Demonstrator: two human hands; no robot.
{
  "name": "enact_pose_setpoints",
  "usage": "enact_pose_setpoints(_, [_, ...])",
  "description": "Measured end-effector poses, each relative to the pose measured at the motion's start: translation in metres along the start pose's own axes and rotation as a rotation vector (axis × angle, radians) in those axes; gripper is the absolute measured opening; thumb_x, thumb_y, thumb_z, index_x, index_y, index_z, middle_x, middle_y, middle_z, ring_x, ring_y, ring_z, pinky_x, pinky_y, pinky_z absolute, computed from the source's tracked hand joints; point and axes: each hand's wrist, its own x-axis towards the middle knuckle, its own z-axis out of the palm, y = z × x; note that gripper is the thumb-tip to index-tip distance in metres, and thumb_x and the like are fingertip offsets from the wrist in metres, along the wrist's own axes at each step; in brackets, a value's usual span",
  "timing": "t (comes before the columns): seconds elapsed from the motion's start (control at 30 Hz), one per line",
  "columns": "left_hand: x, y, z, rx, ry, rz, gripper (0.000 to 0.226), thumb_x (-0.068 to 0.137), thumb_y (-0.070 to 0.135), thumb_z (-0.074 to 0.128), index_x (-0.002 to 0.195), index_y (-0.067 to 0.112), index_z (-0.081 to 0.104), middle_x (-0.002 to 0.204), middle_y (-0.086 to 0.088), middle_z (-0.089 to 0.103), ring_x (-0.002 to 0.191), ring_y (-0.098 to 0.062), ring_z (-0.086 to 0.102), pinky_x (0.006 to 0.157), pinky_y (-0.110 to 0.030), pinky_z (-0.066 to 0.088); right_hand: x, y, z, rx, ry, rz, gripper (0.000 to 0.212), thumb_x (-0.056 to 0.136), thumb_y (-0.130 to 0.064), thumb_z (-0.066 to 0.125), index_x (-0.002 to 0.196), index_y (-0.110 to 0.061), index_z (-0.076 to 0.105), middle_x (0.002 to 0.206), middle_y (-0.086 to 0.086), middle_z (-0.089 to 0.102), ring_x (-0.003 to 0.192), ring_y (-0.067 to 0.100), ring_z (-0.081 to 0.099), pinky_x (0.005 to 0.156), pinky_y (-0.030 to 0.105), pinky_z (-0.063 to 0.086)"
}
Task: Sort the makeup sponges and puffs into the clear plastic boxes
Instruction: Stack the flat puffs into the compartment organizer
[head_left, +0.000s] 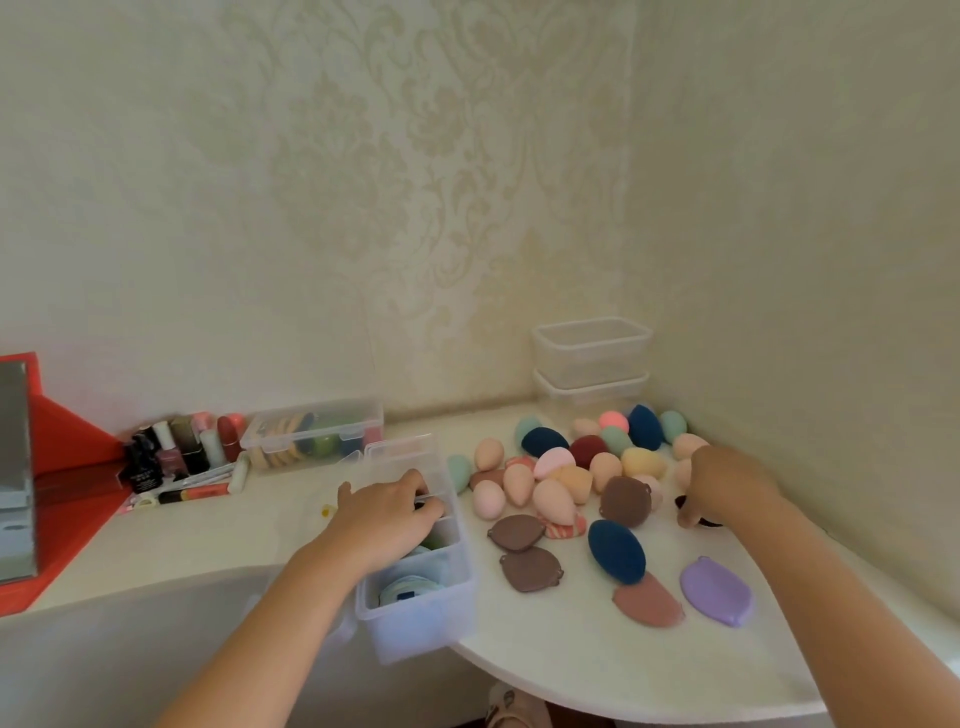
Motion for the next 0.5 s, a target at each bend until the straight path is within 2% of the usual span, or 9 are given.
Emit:
enact_pose_setpoints(0.13, [0.0, -0.001, 0.001, 0.028, -0.006, -0.017, 0.027, 0.093, 0.043, 0.029, 0.101, 0.025, 0.048, 0.097, 0.003, 0.063, 0.087, -0.02, 0.049, 0.092, -0.039, 0.032, 0.005, 0.0, 0.004, 0.02, 0.098, -0.053, 0.038, 0.084, -0.02, 0.06, 0.12, -0.014, 0.049, 0.088, 0.001, 0.053, 0.086, 0.022, 0.054, 0.068, 0.026, 0.041])
enact_pose_setpoints(0.27, [-0.001, 0.002, 0.0, 0.026, 0.018, 0.006, 0.028, 0.094, 0.039, 0.03, 0.094, 0.026, 0.055, 0.095, 0.005, 0.06, 0.085, -0.019, 0.048, 0.081, -0.035, 0.031, -0.001, -0.004, -0.008, 0.01, 0.26, -0.028, 0.02, 0.091, -0.018, 0.053, 0.11, -0.015, 0.054, 0.1, 0.002, 0.059, 0.09, 0.021, 0.056, 0.067, 0.025, 0.04])
enact_pose_setpoints(0.33, [-0.002, 0.003, -0.001, 0.007, 0.021, 0.018, 0.028, 0.094, 0.038, 0.031, 0.093, 0.028, 0.057, 0.094, 0.007, 0.06, 0.084, -0.018, 0.048, 0.08, -0.035, 0.031, -0.007, -0.009, -0.018, 0.033, 0.318, -0.044, 0.007, 0.091, -0.019, 0.052, 0.094, -0.013, 0.054, 0.082, 0.0, 0.053, 0.077, 0.019, 0.052, 0.06, 0.024, 0.038])
enact_pose_setpoints(0.4, [-0.003, 0.003, -0.001, -0.019, 0.03, 0.024, 0.028, 0.093, 0.039, 0.033, 0.09, 0.028, 0.058, 0.093, 0.008, 0.062, 0.084, -0.017, 0.049, 0.08, -0.034, 0.033, -0.016, -0.018, -0.031, 0.084, 0.36, -0.073, 0.023, 0.092, -0.022, 0.052, 0.073, -0.011, 0.047, 0.069, 0.0, 0.048, 0.061, 0.015, 0.047, 0.05, 0.023, 0.034])
enact_pose_setpoints(0.43, [-0.004, 0.003, -0.002, -0.034, 0.036, 0.027, 0.027, 0.093, 0.039, 0.034, 0.087, 0.028, 0.058, 0.091, 0.008, 0.062, 0.083, -0.016, 0.049, 0.08, -0.034, 0.033, -0.021, -0.025, -0.035, 0.116, 0.387, -0.124, 0.027, 0.091, -0.024, 0.053, 0.068, -0.011, 0.046, 0.067, 0.002, 0.049, 0.057, 0.015, 0.045, 0.047, 0.024, 0.031])
enact_pose_setpoints(0.5, [-0.004, 0.003, -0.002, -0.046, 0.045, 0.033, 0.027, 0.093, 0.04, 0.036, 0.075, 0.029, 0.053, 0.085, 0.009, 0.058, 0.081, -0.016, 0.048, 0.078, -0.034, 0.033, -0.031, -0.042, -0.04, 0.276, 0.406, -0.315, 0.025, 0.088, -0.03, 0.057, 0.075, -0.01, 0.056, 0.074, 0.006, 0.06, 0.06, 0.017, 0.048, 0.051, 0.027, 0.035])
